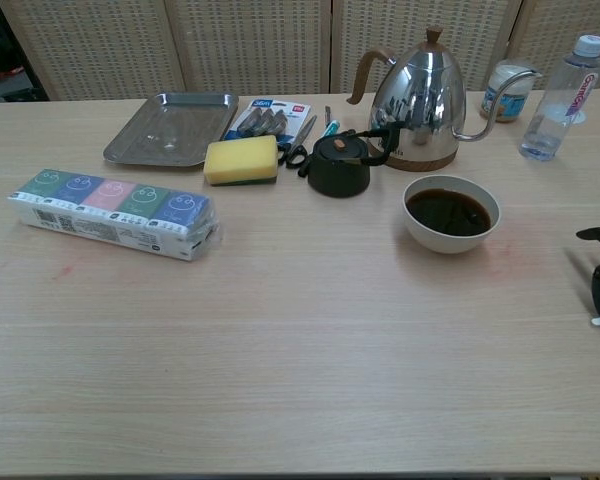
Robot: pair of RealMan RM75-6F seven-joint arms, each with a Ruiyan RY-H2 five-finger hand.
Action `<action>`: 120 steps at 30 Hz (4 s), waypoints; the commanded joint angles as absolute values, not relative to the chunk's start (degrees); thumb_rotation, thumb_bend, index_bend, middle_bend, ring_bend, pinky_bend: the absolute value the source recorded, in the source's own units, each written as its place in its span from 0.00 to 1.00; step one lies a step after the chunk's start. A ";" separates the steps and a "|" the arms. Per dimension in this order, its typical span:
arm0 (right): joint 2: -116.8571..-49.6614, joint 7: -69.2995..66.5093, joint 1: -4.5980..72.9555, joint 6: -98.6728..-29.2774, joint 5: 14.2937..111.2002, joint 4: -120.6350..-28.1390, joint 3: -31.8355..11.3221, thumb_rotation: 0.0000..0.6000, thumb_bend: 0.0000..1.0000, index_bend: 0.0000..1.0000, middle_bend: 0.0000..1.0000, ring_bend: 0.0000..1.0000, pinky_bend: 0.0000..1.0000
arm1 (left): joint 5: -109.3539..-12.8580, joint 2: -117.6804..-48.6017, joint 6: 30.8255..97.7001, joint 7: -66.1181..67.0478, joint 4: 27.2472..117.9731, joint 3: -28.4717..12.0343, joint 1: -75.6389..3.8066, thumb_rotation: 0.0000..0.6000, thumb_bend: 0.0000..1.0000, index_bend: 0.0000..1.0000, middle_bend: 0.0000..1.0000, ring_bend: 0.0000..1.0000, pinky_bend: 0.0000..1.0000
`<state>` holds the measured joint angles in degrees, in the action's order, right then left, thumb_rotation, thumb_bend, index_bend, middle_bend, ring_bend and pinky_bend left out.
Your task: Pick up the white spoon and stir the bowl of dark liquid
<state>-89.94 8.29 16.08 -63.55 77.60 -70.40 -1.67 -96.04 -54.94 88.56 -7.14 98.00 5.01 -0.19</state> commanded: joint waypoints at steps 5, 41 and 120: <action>-87.64 6.52 15.63 -66.79 78.95 -74.40 -2.74 1.00 0.44 0.59 0.00 0.00 0.00 | -95.89 -54.93 88.52 -7.13 98.04 4.94 -0.21 1.00 0.00 0.00 0.00 0.00 0.00; -86.53 10.63 33.88 -61.57 61.54 -102.96 -21.07 1.00 0.47 0.60 0.00 0.00 0.00 | -97.12 -52.97 89.25 -13.36 96.66 5.40 -0.43 1.00 0.00 0.00 0.00 0.00 0.00; -92.11 -9.76 35.48 -51.42 55.99 -84.21 -18.70 1.00 0.53 0.61 0.00 0.00 0.00 | -91.96 -54.39 82.65 -6.66 99.70 4.22 -3.14 1.00 0.00 0.00 0.00 0.00 0.00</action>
<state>-92.07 -9.82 35.44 -51.46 55.97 -84.15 -18.75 -91.97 -54.39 82.65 -6.66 99.70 4.22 -3.14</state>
